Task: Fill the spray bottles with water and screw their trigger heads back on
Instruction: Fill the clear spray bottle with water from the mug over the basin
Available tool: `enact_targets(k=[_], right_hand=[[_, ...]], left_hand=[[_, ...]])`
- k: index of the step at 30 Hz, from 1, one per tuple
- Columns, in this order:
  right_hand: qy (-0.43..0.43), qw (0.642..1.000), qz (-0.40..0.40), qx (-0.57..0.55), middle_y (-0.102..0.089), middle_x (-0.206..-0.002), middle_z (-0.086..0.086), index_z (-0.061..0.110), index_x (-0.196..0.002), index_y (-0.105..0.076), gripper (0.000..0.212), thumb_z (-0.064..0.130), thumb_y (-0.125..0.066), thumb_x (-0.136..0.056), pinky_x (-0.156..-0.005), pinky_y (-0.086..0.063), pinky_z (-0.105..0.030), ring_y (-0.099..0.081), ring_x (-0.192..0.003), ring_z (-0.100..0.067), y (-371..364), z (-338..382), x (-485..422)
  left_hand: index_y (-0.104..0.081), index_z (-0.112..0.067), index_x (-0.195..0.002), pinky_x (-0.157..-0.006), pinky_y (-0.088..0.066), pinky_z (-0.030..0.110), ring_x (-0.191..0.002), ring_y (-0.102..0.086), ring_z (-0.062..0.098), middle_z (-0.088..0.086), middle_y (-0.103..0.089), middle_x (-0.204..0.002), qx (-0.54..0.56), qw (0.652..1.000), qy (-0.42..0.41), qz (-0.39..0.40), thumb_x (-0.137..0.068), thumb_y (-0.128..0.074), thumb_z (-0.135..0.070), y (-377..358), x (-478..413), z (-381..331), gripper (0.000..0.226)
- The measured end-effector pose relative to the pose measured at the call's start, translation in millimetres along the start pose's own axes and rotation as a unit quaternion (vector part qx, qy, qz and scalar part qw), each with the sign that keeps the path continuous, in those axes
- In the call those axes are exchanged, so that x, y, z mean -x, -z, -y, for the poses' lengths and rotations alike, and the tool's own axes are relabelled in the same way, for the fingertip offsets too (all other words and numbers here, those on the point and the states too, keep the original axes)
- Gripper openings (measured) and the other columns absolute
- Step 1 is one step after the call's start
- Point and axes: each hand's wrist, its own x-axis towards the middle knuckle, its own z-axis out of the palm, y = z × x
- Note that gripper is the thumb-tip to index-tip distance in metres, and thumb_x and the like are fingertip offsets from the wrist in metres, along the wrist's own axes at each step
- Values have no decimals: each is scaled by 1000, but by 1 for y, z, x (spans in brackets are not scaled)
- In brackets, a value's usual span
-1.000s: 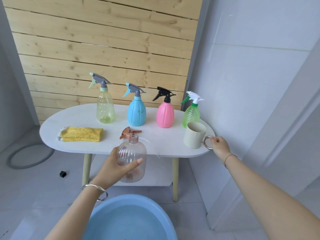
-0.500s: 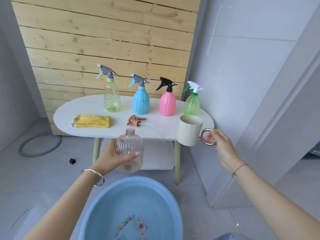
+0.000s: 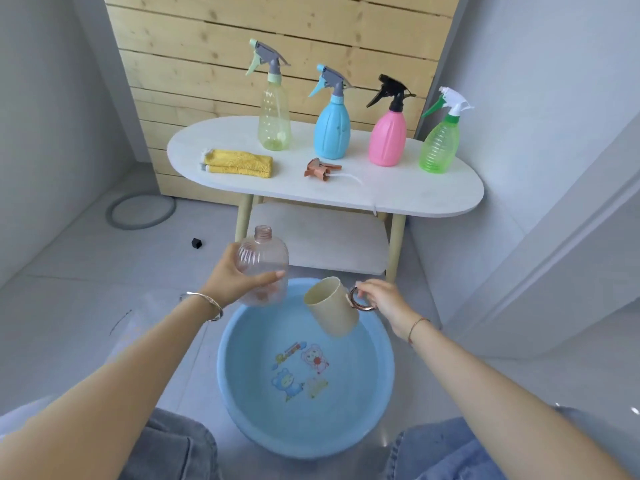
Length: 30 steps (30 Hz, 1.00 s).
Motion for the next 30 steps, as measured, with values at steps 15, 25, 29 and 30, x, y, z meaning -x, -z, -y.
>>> enact_targets(k=[15,25,29,30], right_hand=[[3,967,-20,253,-31,-55,-1,19,-54,-26,53,33,-66,-85,-51,-21,-31,-29,-57,-17,-22,-119,-6],[5,944,29,328,-26,-54,0,17,-55,-25,55,43,-58,-90,-53,-18,-34,-29,-58,-19,-42,-145,-6],[-4,944,39,329,-26,-53,0,17,-54,-24,55,39,-59,-90,-49,-17,-30,-25,-52,-15,-48,-148,-8],[-6,943,44,331,-25,-53,0,17,-54,-24,55,39,-59,-90,-49,-17,-30,-23,-51,-14,-50,-149,-8]], left_hand=[[-43,-22,-113,-80,-43,21,-108,-53,14,-7,-53,-117,-53,995,80,20,-31,-82,-63,-36,37,105,100],[-42,-17,-118,-86,-45,28,-109,-56,19,-3,-52,-118,-30,995,96,2,-60,-87,-34,-45,35,126,76],[-41,-18,-120,-88,-44,27,-111,-55,18,-4,-52,-119,-26,994,103,4,-53,-89,-48,-43,36,131,88],[-41,-19,-121,-90,-44,28,-111,-55,17,-5,-52,-119,-27,994,104,8,-49,-89,-54,-42,36,131,93]])
